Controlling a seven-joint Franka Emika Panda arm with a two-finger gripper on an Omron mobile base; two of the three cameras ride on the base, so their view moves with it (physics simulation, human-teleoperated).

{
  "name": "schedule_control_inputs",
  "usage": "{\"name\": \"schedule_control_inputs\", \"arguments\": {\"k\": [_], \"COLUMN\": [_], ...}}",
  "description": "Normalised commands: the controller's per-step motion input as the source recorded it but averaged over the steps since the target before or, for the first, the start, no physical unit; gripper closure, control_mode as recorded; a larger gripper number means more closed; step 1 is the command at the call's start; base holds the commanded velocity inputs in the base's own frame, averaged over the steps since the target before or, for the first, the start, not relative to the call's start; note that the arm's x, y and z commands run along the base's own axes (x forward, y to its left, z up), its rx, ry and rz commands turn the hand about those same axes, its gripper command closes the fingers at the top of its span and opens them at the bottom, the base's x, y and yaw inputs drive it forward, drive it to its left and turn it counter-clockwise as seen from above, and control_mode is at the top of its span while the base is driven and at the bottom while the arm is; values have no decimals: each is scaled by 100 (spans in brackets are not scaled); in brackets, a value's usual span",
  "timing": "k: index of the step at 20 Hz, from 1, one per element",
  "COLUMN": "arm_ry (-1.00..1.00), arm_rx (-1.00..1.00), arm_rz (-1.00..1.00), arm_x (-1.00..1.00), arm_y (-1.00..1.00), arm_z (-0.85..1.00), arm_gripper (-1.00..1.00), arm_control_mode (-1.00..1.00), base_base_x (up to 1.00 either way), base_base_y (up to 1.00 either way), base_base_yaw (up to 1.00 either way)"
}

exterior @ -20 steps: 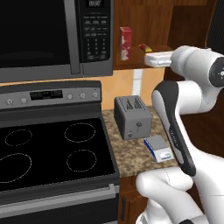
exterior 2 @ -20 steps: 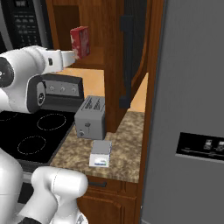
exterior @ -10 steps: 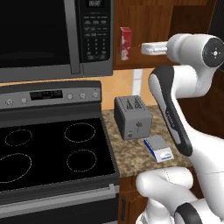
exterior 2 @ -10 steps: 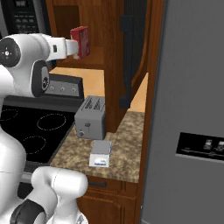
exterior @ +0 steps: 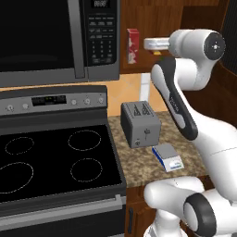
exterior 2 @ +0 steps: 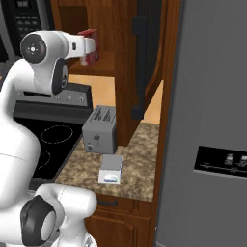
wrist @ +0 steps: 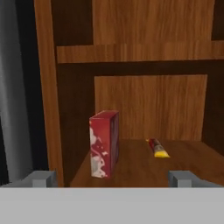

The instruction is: Pick the cereal and place it on the digital scale for weighing, and close the cabinet.

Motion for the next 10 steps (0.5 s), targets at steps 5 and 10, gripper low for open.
{"name": "schedule_control_inputs", "arguments": {"k": [5, 10], "arm_ry": [0, 0], "arm_rx": [0, 0], "arm_rz": [0, 0], "arm_x": [60, 57], "arm_y": [-10, 1], "arm_z": [-3, -13], "arm_gripper": [-100, -100], "arm_control_mode": [-100, -100], "base_base_x": [0, 0], "base_base_y": [0, 0], "base_base_yaw": [0, 0]}}
